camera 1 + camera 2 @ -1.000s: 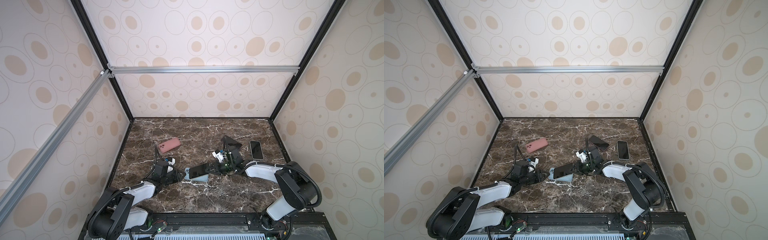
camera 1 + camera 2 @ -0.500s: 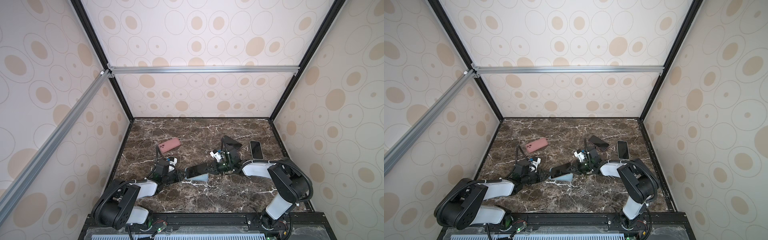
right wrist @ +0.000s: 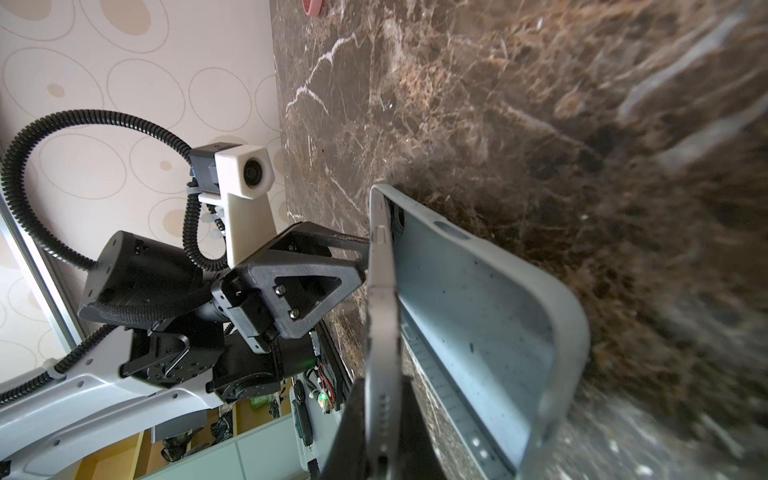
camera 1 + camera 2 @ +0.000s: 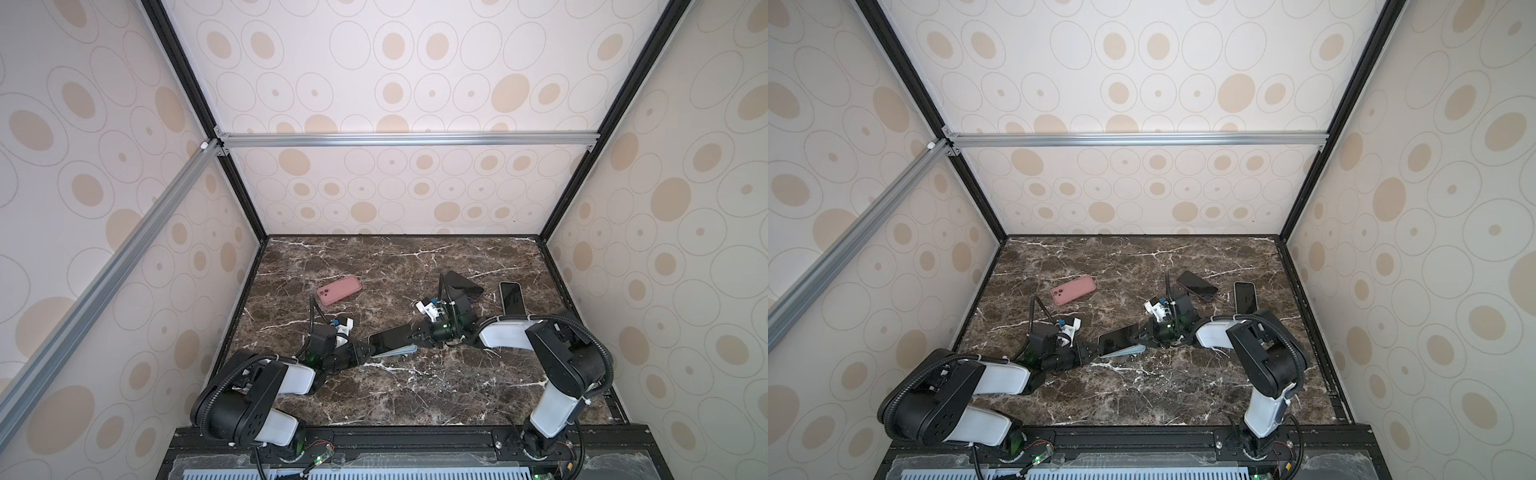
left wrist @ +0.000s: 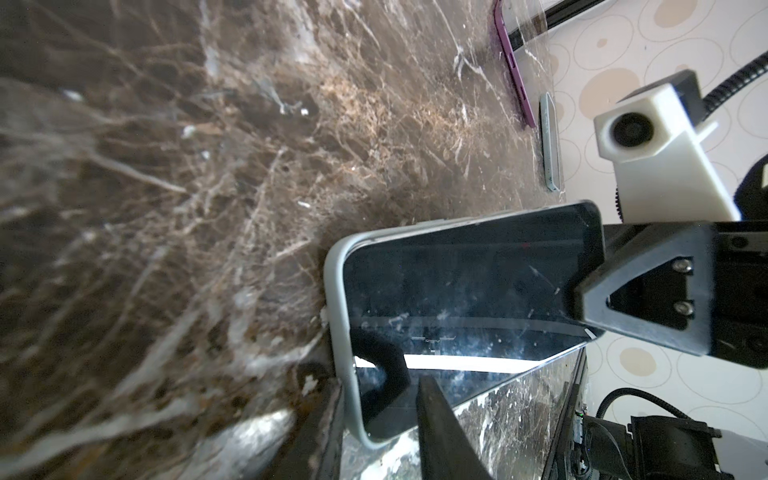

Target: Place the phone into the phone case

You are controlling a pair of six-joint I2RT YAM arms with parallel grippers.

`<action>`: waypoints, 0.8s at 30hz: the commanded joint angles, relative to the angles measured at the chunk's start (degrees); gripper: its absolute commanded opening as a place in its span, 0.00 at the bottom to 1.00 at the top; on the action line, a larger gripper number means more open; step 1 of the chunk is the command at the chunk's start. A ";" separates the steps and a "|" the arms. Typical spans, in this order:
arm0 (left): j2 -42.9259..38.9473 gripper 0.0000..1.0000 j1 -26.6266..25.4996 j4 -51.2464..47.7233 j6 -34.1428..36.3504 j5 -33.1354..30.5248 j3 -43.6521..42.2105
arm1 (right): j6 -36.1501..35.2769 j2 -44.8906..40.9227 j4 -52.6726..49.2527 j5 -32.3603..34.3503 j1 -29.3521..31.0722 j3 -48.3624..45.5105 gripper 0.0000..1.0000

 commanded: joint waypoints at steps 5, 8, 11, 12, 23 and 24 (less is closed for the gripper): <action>0.25 0.29 -0.56 0.65 0.10 1.10 0.21 | -8.42 -0.61 -15.94 7.53 0.47 3.82 0.14; -0.13 0.27 -0.63 0.41 0.12 1.27 0.03 | -11.04 -2.12 -20.98 9.84 0.58 5.12 0.17; -0.81 0.27 -1.02 0.24 0.26 1.41 0.11 | -12.47 -2.73 -23.74 10.95 0.58 6.02 0.20; -0.93 0.27 -1.25 0.23 0.28 1.49 0.21 | -12.71 -2.69 -24.21 11.07 0.57 6.25 0.21; -1.31 0.27 -1.97 -1.35 0.70 0.57 0.82 | -13.80 -2.39 -26.89 12.39 0.67 7.30 0.28; -1.31 0.27 -1.99 -1.35 0.72 0.56 0.99 | -13.82 -2.38 -27.09 12.28 0.66 7.39 0.29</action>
